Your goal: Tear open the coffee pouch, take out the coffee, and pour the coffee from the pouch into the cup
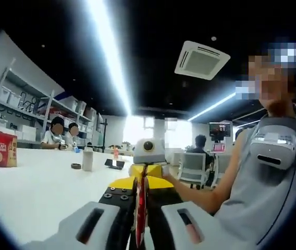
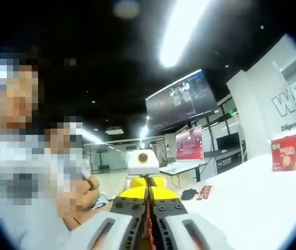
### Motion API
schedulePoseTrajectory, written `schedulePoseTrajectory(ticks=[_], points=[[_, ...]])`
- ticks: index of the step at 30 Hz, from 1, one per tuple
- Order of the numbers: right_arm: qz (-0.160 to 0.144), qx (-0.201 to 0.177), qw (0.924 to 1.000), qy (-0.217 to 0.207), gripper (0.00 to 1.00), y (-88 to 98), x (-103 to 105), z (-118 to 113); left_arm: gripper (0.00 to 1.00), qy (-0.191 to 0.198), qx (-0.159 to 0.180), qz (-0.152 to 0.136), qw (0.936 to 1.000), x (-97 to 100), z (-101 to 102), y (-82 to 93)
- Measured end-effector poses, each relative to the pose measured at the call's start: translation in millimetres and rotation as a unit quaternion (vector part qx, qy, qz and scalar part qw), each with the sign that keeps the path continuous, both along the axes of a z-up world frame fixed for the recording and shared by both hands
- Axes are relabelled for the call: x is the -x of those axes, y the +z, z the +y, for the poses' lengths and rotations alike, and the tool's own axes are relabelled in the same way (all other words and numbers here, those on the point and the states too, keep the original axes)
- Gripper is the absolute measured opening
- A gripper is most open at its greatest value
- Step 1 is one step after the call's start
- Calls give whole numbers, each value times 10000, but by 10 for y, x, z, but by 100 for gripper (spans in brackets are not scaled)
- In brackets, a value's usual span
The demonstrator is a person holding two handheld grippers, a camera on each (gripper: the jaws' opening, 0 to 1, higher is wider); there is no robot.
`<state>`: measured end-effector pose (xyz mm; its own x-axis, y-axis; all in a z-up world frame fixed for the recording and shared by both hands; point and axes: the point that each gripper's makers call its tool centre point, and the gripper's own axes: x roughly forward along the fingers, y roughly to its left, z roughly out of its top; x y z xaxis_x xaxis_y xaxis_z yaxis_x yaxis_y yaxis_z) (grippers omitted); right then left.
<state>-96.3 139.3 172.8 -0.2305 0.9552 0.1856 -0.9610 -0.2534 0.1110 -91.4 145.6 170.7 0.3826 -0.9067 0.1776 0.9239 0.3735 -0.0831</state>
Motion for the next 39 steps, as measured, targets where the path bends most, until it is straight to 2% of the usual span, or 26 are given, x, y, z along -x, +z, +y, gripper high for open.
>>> schedulePoseTrajectory(ticks=[7, 10, 19, 24, 30, 34, 39], points=[[-48, 101, 9999, 48, 3, -29, 23, -30, 5, -64, -141, 28, 9999, 41, -52, -31], [-318, 101, 9994, -132, 3, -40, 8, -31, 4, 50, -193, 72, 9998, 10, -46, -41], [-623, 118, 9974, -347, 5, -32, -14, -24, 3, 271, -358, 36, 9990, -11, -42, -23], [-623, 100, 9975, -321, 3, -3, 26, -23, 3, 238, -326, 30, 9992, 0, -32, 4], [-304, 239, 9992, -98, 2, 15, 100, -38, 4, 91, -343, -63, 9993, 68, -55, 30], [-460, 509, 9976, 40, 2, -48, 155, -34, 5, 11, -445, -196, 9988, 136, -101, 39], [-574, 640, 9962, 124, 2, -74, 198, -40, 5, -29, -673, -361, 9971, 211, -137, 22]])
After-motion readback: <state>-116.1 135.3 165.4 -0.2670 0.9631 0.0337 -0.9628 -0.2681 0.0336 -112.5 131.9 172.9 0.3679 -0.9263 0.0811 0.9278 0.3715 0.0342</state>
